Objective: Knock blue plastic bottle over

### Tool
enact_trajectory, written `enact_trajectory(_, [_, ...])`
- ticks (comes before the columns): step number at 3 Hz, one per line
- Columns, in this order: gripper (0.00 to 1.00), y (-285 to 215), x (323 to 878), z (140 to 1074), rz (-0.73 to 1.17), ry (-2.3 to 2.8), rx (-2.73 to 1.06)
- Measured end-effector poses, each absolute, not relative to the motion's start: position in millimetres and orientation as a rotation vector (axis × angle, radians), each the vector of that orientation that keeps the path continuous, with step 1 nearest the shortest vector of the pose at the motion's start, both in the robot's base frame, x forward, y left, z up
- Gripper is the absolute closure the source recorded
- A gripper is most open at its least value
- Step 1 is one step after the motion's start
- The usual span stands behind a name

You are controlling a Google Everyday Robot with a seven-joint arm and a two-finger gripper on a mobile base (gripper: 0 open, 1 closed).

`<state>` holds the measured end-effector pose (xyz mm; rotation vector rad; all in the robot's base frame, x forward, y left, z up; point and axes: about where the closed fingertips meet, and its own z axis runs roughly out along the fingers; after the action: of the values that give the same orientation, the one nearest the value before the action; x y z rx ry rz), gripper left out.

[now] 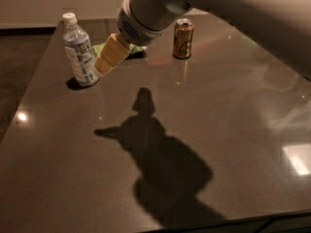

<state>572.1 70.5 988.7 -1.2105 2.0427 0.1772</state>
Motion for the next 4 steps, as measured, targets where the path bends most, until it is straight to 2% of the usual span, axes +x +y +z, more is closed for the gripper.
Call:
enact_trajectory(2, [0.00, 76.8, 577.4, 982.2, 0.140, 2.046, -1.197])
enact_trajectory(4, [0.00, 103.6, 606.8, 957.6, 0.128, 2.064, -1.138])
